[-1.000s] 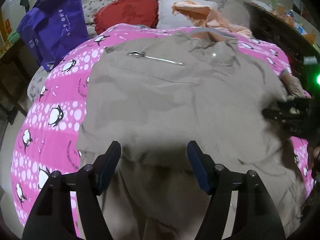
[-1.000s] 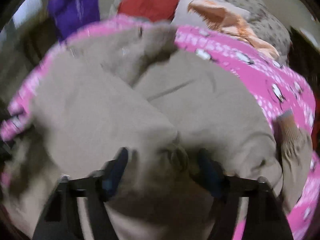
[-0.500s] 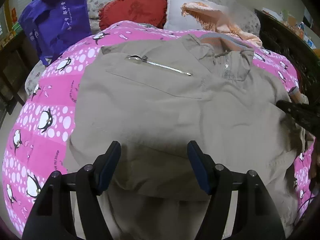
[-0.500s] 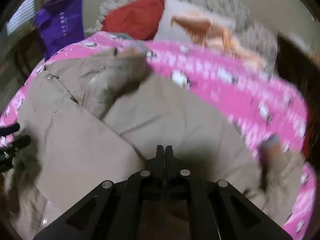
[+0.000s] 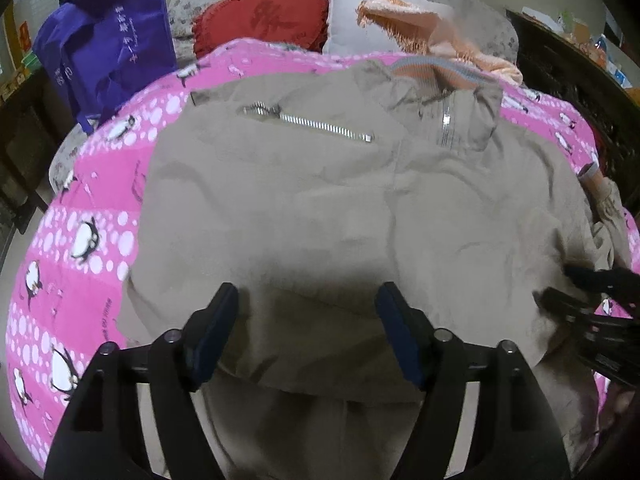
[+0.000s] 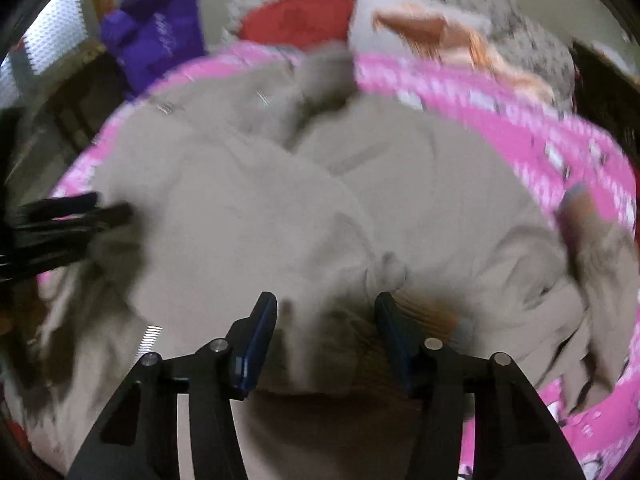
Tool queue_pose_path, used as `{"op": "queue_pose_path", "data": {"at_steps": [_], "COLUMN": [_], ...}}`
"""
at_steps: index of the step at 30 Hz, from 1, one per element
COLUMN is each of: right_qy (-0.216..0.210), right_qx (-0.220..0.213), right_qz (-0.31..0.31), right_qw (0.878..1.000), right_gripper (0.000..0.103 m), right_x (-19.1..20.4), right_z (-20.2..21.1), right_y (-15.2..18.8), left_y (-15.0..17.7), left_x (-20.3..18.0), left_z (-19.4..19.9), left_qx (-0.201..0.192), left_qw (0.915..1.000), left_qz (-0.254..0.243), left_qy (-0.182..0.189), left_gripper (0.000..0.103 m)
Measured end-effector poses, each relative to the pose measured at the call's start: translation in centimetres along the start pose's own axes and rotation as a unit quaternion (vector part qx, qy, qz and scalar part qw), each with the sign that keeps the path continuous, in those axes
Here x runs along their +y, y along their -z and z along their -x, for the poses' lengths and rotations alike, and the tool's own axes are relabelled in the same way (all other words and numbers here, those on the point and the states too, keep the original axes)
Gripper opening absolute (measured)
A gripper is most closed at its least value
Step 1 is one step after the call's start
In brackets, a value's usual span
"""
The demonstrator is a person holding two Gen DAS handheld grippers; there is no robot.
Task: Fold large clothes
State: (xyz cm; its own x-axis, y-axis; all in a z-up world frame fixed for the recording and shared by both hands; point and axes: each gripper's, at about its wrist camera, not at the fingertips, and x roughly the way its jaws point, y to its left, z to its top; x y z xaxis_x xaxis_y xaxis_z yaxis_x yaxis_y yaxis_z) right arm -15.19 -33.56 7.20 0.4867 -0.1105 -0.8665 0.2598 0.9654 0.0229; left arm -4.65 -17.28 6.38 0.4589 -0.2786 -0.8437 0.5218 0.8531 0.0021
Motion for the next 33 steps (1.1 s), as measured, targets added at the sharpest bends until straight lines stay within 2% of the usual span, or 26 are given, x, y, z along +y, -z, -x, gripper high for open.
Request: {"op": "queue_pose_path", "data": {"at_steps": [1,3,6,8,11,14,16,19,23,25,26,27,28,29,30,31,33], "right_qy": [0.001,-0.003,-0.033,-0.033,0.004,0.092,0.131,0.168,0.160,0.204,0.230,0.226,0.205,0.186,0.173,0.153,0.086], "right_qx": [0.013,0.008,-0.010,-0.028,-0.053,-0.063,-0.066,-0.047,-0.025,-0.014,-0.022,-0.036,-0.053,-0.056,-0.048,-0.047,-0.070], "right_qz": [-0.014,-0.022,-0.030,-0.036,-0.051,-0.074,-0.103,-0.125,-0.122,-0.110,-0.120,-0.134,-0.153,-0.168,-0.174,-0.179,-0.193], "right_qw": [1.000,1.000,0.999,0.998,0.997,0.991,0.984,0.977,0.979,0.973,0.966,0.964,0.965,0.966,0.968,0.971,0.975], "right_gripper": [0.051,0.054,0.058,0.071,0.073,0.076,0.078,0.079,0.079,0.075,0.072,0.069,0.056,0.031,0.018,0.015,0.013], "right_x": [-0.4,-0.4,-0.9,-2.1,-5.3,-9.7,-12.7,-15.8,-16.6,-17.0,-17.9,-18.6,-19.7,-20.7,-21.3,-21.7,-22.3], "right_z": [-1.3,-1.3,1.3,2.9,5.3,6.2,6.1,4.5,2.2,0.9,1.1,1.6,2.1,2.4,2.6,3.0,5.4], "right_y": [0.1,0.0,-0.3,0.1,0.4,0.2,-0.1,-1.0,-1.4,-1.7,-1.7,-1.4,-1.3,-1.2,-1.3,-1.4,-1.2], "left_y": [0.1,0.4,0.4,0.2,-0.2,-0.4,-0.3,-0.1,0.2,0.4,0.4,0.5,0.5,0.5,0.5,0.4,0.3], "left_x": [-0.1,-0.2,0.0,0.2,0.3,0.6,0.5,0.3,0.2,0.3,0.5,0.6,0.8,0.9,1.0,1.1,1.3], "left_z": [-0.6,-1.7,-1.7,-1.1,-0.3,0.5,0.7,0.4,0.1,0.0,0.0,0.1,0.2,0.3,0.4,0.6,1.0], "left_qx": [0.013,0.039,0.037,0.032,0.020,0.010,0.011,0.022,0.035,0.040,0.041,0.040,0.039,0.038,0.038,0.036,0.029], "left_qw": [0.9999,0.9992,0.9993,0.9995,0.9996,0.9994,0.9992,0.9990,0.9988,0.9987,0.9986,0.9986,0.9985,0.9985,0.9985,0.9985,0.9984], "left_qz": [-0.001,-0.007,-0.002,0.004,0.015,0.026,0.029,0.025,0.022,0.022,0.024,0.026,0.028,0.029,0.030,0.032,0.036], "left_qy": [0.001,-0.002,0.000,0.006,0.011,0.022,0.027,0.029,0.028,0.024,0.024,0.024,0.025,0.025,0.025,0.026,0.031], "left_gripper": [0.074,0.074,0.074,0.074,0.074,0.074,0.074,0.074,0.074,0.074,0.074,0.074,0.074,0.074,0.074,0.074,0.074]}}
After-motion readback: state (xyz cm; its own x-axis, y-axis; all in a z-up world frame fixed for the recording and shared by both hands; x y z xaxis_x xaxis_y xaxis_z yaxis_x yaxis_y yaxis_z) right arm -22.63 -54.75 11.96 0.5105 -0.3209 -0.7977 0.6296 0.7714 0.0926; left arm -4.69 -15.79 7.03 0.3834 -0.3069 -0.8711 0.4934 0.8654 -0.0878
